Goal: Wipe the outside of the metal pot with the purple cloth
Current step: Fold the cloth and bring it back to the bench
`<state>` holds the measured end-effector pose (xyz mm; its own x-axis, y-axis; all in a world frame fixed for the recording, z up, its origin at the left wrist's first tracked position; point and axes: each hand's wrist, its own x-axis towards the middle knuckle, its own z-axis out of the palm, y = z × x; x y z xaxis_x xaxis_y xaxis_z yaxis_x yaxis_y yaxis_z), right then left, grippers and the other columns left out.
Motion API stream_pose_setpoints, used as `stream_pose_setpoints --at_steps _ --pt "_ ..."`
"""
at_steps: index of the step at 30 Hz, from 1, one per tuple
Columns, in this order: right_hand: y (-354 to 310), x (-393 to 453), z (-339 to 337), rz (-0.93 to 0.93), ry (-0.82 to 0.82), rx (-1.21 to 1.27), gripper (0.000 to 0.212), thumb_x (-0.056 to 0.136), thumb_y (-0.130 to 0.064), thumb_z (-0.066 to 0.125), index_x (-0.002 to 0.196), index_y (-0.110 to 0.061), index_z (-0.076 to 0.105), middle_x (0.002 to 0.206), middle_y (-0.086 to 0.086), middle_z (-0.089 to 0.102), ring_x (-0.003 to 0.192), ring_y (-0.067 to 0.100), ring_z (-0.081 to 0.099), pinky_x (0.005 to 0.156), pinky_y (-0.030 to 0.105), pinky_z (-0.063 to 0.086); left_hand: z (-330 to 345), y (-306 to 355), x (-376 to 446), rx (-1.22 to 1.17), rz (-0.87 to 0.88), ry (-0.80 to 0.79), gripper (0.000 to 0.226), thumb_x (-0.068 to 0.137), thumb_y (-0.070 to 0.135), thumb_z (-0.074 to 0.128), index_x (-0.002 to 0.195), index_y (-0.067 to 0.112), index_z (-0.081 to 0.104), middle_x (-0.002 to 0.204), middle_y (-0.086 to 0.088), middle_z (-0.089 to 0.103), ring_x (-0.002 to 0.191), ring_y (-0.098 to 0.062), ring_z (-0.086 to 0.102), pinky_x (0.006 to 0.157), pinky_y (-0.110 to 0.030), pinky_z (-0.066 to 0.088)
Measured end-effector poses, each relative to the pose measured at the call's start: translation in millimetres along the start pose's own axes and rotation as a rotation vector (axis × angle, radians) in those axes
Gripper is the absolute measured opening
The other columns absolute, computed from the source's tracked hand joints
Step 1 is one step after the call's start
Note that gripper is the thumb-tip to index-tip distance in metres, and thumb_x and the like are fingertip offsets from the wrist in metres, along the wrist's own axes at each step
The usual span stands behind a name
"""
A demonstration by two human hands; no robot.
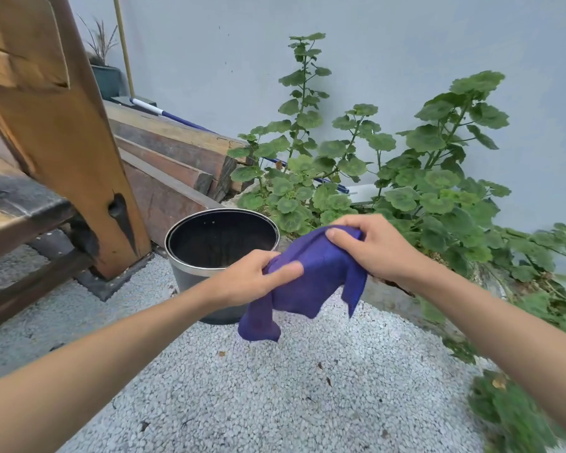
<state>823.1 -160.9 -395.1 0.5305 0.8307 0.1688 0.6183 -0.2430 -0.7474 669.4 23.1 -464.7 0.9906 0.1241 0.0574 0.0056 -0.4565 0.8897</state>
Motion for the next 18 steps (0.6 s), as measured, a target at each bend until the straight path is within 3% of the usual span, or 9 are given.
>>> stream_pose_setpoints --at_steps 2,4,7,11,14,16,18 --pt "-12.2 9.1 -2.6 -0.016 0.029 0.085 0.011 0.094 -0.024 0.07 0.087 -0.02 0.078 0.082 -0.007 0.077 0.072 0.0 0.066 0.067 0.015 0.05 6.4 -0.7 -2.7 -0.116 -0.046 -0.08 0.044 0.083 0.051 0.074 0.1 0.012 0.069 0.096 -0.003 0.077 0.091 -0.024 0.073 0.083 -0.043 0.058" --pt "-20.4 20.2 -4.9 -0.007 0.072 0.149 0.005 0.088 -0.025 0.078 0.089 -0.02 0.079 0.084 -0.008 0.078 0.074 0.0 0.068 0.067 0.013 0.05 14.0 -0.2 -5.4 -0.253 -0.147 -0.173 0.045 0.08 0.038 0.082 0.112 0.011 0.069 0.112 -0.012 0.075 0.109 -0.033 0.07 0.096 -0.052 0.055" --pt "-19.5 33.9 -7.8 0.102 0.116 0.263 0.023 0.078 -0.028 0.087 0.097 -0.02 0.077 0.078 -0.006 0.078 0.068 0.002 0.068 0.06 0.014 0.05 23.6 1.4 -10.8 -0.506 -0.319 -0.389 0.045 0.083 0.019 0.079 0.125 0.014 0.063 0.126 -0.011 0.07 0.119 -0.028 0.065 0.1 -0.044 0.053" --pt "9.5 32.4 4.6 0.335 0.137 0.364 0.039 0.077 -0.03 0.088 0.11 -0.018 0.072 0.074 -0.005 0.076 0.063 0.005 0.067 0.055 0.015 0.05 27.0 11.7 -21.1 -0.855 -0.459 -0.511 0.046 0.07 0.018 0.086 0.114 0.012 0.074 0.123 -0.012 0.071 0.112 -0.026 0.068 0.095 -0.038 0.056" --pt "39.5 11.0 27.1 0.511 0.081 0.42 0.026 0.089 -0.036 0.076 0.105 -0.017 0.069 0.095 0.002 0.073 0.08 0.012 0.066 0.07 0.025 0.055 24.8 17.7 -27.9 -1.071 -0.411 -0.609 0.043 0.076 0.022 0.08 0.115 0.006 0.074 0.118 -0.01 0.073 0.11 -0.023 0.07 0.095 -0.035 0.054" --pt "54.3 -10.3 46.5 0.613 0.091 0.415 0.023 0.096 -0.039 0.065 0.085 -0.02 0.066 0.079 -0.005 0.069 0.072 0.012 0.059 0.065 0.029 0.047 22.7 21.9 -30.2 -1.13 -0.355 -0.664 0.04 0.084 0.024 0.071 0.12 0.008 0.072 0.12 -0.008 0.073 0.112 -0.021 0.069 0.098 -0.034 0.052" --pt "64.2 -34.2 58.3 0.786 0.17 0.48 0.03 0.097 -0.038 0.059 0.072 -0.019 0.061 0.061 -0.008 0.064 0.057 0.011 0.056 0.058 0.027 0.039 22.4 22.2 -30.1 -1.124 -0.365 -0.606 0.044 0.079 0.025 0.075 0.119 0.007 0.072 0.117 -0.01 0.073 0.109 -0.024 0.07 0.098 -0.037 0.053"
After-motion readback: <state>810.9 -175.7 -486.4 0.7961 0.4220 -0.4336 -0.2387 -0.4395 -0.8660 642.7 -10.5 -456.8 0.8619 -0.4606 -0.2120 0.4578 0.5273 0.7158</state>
